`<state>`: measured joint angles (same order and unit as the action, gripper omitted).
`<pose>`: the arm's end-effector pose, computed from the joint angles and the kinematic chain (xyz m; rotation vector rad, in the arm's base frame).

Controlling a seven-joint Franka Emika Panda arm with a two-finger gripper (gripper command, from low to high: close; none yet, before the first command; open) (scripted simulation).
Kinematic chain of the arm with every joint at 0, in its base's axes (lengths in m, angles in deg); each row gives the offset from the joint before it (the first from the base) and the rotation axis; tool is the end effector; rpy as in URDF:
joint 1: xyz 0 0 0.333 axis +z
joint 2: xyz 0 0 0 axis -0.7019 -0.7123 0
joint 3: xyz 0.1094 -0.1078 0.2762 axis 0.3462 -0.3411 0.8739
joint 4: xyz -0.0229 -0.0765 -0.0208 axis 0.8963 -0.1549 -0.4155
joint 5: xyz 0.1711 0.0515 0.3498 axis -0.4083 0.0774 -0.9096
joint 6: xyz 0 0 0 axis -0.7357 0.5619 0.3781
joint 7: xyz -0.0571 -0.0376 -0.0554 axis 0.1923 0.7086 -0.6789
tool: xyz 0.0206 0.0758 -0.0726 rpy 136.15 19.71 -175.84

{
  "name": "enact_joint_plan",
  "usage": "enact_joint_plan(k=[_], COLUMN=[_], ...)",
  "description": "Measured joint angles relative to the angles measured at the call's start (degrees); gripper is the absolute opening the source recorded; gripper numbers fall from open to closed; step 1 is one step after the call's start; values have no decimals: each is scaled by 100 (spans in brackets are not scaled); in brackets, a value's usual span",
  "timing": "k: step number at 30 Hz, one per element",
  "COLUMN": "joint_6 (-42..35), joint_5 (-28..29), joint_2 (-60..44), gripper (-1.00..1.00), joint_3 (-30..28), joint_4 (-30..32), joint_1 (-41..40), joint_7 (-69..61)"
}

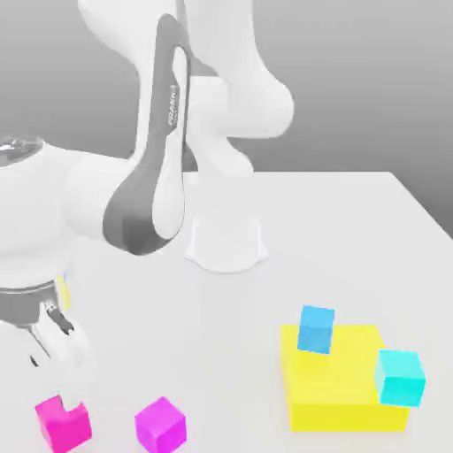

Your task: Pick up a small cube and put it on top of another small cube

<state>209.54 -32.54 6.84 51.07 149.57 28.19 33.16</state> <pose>0.4672 -0.2170 0.1714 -2.1238 2.3125 -0.0051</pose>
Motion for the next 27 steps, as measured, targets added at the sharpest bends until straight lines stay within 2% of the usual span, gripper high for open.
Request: enact_joint_plan(k=[2, 3, 9, 15, 21, 27], joint_6=[316, 414, 467, -269, -701, -1101], joint_5=[-104, -134, -144, 132, 289, 227], joint_2=[-413, -538, -600, 380, 1635, 2881], gripper=[0, -100, -100, -100, -100, -100], joint_3=[109, 144, 163, 3, 781, 1301], joint_4=[-80, -106, -118, 120, 918, 1754], joint_1=[-94, -123, -141, 55, 741, 1855], joint_7=[-69, -91, -97, 58, -612, -1494])
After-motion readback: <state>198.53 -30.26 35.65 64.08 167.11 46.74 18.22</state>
